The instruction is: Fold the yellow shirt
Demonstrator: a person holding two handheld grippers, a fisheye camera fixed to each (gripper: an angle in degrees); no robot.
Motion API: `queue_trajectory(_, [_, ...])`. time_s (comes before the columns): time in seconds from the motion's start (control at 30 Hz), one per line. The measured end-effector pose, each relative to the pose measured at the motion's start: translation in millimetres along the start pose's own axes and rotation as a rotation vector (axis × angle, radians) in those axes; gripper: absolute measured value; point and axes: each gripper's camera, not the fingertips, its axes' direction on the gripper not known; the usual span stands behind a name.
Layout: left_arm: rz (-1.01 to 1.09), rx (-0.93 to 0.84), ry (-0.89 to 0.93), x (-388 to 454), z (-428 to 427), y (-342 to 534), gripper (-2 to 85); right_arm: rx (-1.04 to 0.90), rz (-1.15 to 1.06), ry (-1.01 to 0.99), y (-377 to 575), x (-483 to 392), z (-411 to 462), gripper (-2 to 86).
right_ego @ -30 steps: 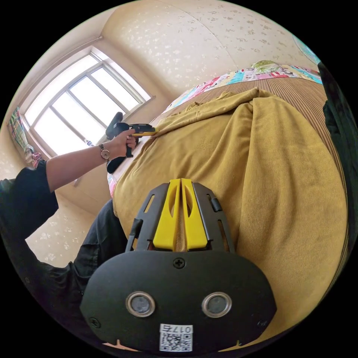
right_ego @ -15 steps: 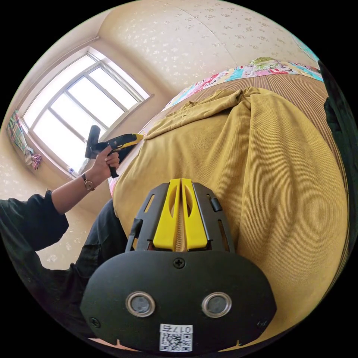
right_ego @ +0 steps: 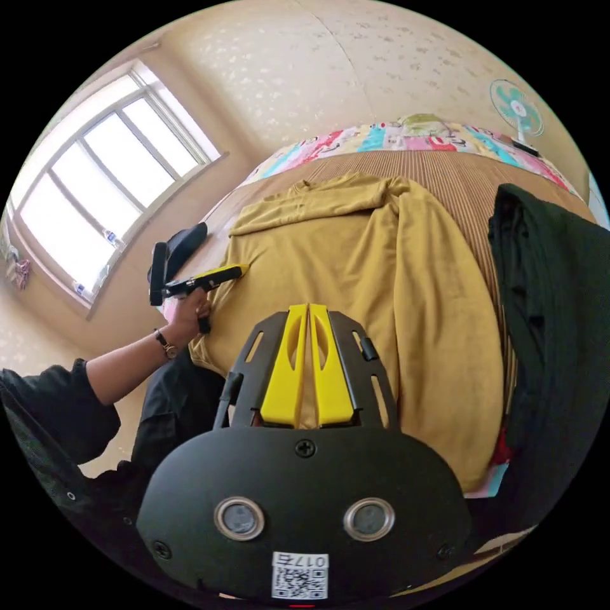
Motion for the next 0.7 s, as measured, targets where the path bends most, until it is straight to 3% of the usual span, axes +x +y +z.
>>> queue_trajectory(0.1, [0.011, 0.002, -0.019, -4.0, -0.2, 0.9, 1.7, 0.065, 0.057, 0.195, 37.3, 5.7, -29.1, 1.1])
queue_trajectory(0.17, [0.003, 0.005, 0.003, -15.0, -0.9, 0.9, 1.2, -0.017, 0.162, 0.402, 56.3, 29.8, -26.6, 1.7])
queue_trajectory(0.23, [-0.017, 0.009, 0.049, -29.5, -1.9, 0.9, 0.8, -0.081, 0.209, 0.483, 65.7, 46.9, -17.2, 2.6])
queue_trajectory(0.43, [-0.069, 0.016, 0.151, -66.4, -5.9, -0.8, -0.1, -0.121, 0.235, 0.602, 68.8, 38.9, 25.2, 6.9])
queue_trajectory(0.7, [-0.056, 0.019, 0.125, -80.0, -12.9, -6.6, -0.2, -0.172, 0.075, 0.75, 62.1, -4.4, 60.3, 2.8])
